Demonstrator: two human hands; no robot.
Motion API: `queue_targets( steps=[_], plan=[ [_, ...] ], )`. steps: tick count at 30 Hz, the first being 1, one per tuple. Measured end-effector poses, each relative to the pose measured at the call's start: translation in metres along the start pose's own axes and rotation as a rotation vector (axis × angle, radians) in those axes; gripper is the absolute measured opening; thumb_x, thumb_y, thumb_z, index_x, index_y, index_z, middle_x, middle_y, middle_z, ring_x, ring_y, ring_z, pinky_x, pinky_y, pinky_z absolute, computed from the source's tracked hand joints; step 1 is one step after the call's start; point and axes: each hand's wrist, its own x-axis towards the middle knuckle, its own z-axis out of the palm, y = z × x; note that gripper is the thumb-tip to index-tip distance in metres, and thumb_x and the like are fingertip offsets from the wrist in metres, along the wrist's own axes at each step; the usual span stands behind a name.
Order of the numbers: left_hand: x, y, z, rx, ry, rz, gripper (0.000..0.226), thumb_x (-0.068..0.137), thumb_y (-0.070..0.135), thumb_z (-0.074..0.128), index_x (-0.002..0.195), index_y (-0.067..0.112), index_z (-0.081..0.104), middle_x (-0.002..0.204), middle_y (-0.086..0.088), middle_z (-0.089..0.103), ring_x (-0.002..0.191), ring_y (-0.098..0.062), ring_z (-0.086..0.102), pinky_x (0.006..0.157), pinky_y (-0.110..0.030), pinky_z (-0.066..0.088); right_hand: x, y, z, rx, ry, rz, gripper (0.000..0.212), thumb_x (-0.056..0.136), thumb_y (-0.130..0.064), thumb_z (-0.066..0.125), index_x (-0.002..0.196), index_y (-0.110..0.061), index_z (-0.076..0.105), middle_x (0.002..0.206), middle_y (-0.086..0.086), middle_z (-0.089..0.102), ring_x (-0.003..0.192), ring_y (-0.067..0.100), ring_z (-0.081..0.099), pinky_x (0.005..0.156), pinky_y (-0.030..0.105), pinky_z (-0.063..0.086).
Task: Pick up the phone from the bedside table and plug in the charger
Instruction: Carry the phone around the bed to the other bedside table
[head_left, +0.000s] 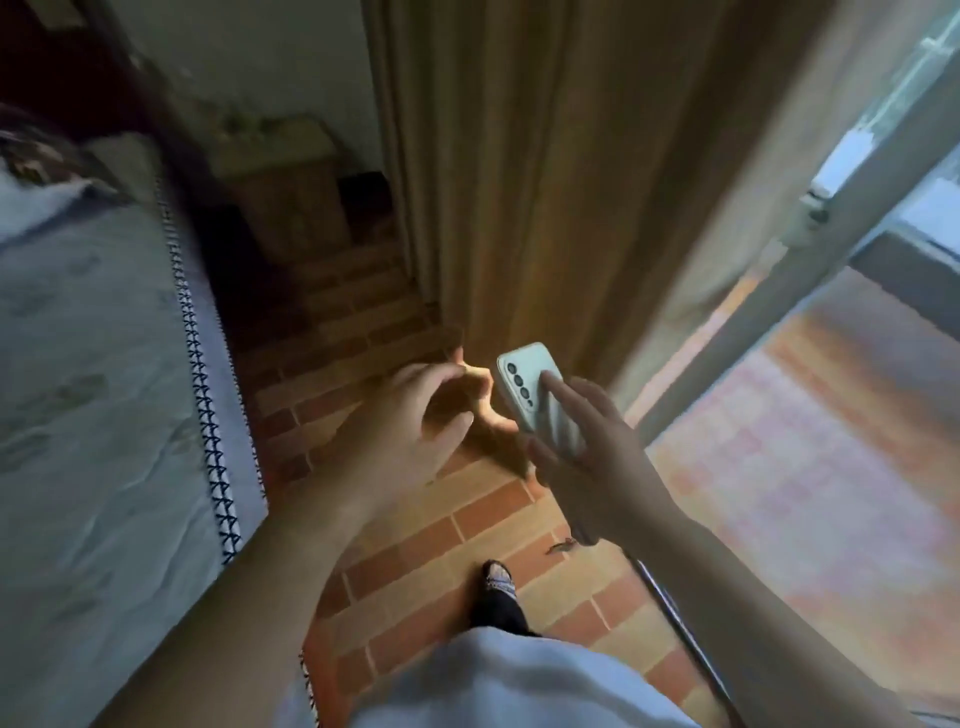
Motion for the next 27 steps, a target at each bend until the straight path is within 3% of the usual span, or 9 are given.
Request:
queue_targets(
  steps=[4,7,11,15,18,21,23,25,27],
  plan=[
    [0.061,-0.027,-0.041,0.037,0.086,-0.063,0.042,0.085,0.047,0.050,0.125,0.043,0.040,0.132,0.017,0.045,0.108,0.004,0.041,0.076,-0.013,0.036,0.106,-0.013,0.010,0.016,-0.083,-0.147,0.059,0.082,-0.052,0.052,0.135,-0.040,0.030,0.140,-0.008,0.033,0.106,0.010,0.048,0.067,0.013,0.047],
    [0.083,-0.058,-0.070,0.063,0.189,-0.142,0.043,0.083,0.050,0.048,0.125,0.043,0.039,0.130,0.012,0.049,0.108,-0.003,0.049,0.081,-0.024,0.045,0.174,-0.035,0.038,0.094,-0.209,-0.172,0.056,0.084,-0.045,0.055,0.135,-0.040,0.031,0.140,-0.007,0.035,0.108,0.007,0.044,0.060,0.005,0.043],
    [0.106,-0.119,-0.121,0.099,0.320,-0.338,0.045,0.083,0.050,0.047,0.126,0.043,0.037,0.132,0.007,0.048,0.111,-0.005,0.047,0.083,-0.029,0.041,0.261,-0.078,0.099,0.107,-0.429,-0.298,0.057,0.083,-0.051,0.053,0.133,-0.045,0.027,0.143,-0.010,0.030,0.114,0.004,0.038,0.071,0.010,0.046],
    [0.135,-0.163,-0.165,0.098,0.415,-0.359,0.041,0.084,0.045,0.050,0.124,0.038,0.041,0.126,0.008,0.050,0.099,0.000,0.048,0.077,-0.017,0.036,0.325,-0.112,0.146,0.082,-0.468,-0.394,0.061,0.080,-0.048,0.056,0.135,-0.043,0.029,0.143,-0.012,0.029,0.108,-0.013,0.026,0.075,-0.006,0.024],
    [0.175,-0.200,-0.216,0.112,0.464,-0.368,0.038,0.084,0.039,0.053,0.121,0.041,0.042,0.123,0.007,0.051,0.096,-0.006,0.052,0.074,-0.025,0.046,0.389,-0.154,0.184,0.018,-0.480,-0.419,0.062,0.080,-0.052,0.054,0.134,-0.050,0.022,0.142,-0.021,0.022,0.109,-0.011,0.028,0.075,0.003,0.027],
    [0.207,-0.227,-0.260,0.191,0.449,-0.383,0.043,0.084,0.039,0.053,0.125,0.031,0.044,0.127,0.003,0.051,0.092,-0.017,0.058,0.074,-0.036,0.050,0.434,-0.185,0.205,0.038,-0.504,-0.458,0.064,0.079,-0.057,0.050,0.135,-0.051,0.019,0.136,-0.029,0.020,0.095,-0.023,0.026,0.066,-0.002,0.031],
    [0.242,-0.260,-0.299,0.225,0.425,-0.368,0.044,0.085,0.035,0.054,0.127,0.027,0.044,0.130,0.001,0.050,0.101,-0.016,0.056,0.079,-0.034,0.049,0.478,-0.209,0.227,0.080,-0.514,-0.435,0.065,0.080,-0.055,0.052,0.136,-0.048,0.020,0.142,-0.025,0.018,0.103,-0.019,0.024,0.076,-0.001,0.030],
    [0.261,-0.275,-0.318,0.263,0.428,-0.359,0.045,0.085,0.033,0.055,0.128,0.025,0.045,0.131,0.000,0.050,0.109,-0.016,0.052,0.082,-0.031,0.045,0.500,-0.223,0.234,0.058,-0.530,-0.406,0.066,0.079,-0.057,0.052,0.136,-0.050,0.019,0.146,-0.021,0.017,0.117,-0.006,0.026,0.091,0.016,0.033],
    [0.296,-0.300,-0.340,0.254,0.387,-0.348,0.045,0.085,0.033,0.055,0.129,0.025,0.045,0.130,0.000,0.050,0.109,-0.016,0.052,0.079,-0.029,0.043,0.539,-0.232,0.244,0.082,-0.506,-0.340,0.066,0.077,-0.058,0.052,0.135,-0.052,0.020,0.146,-0.021,0.018,0.123,0.001,0.029,0.091,0.021,0.036]
  ],
)
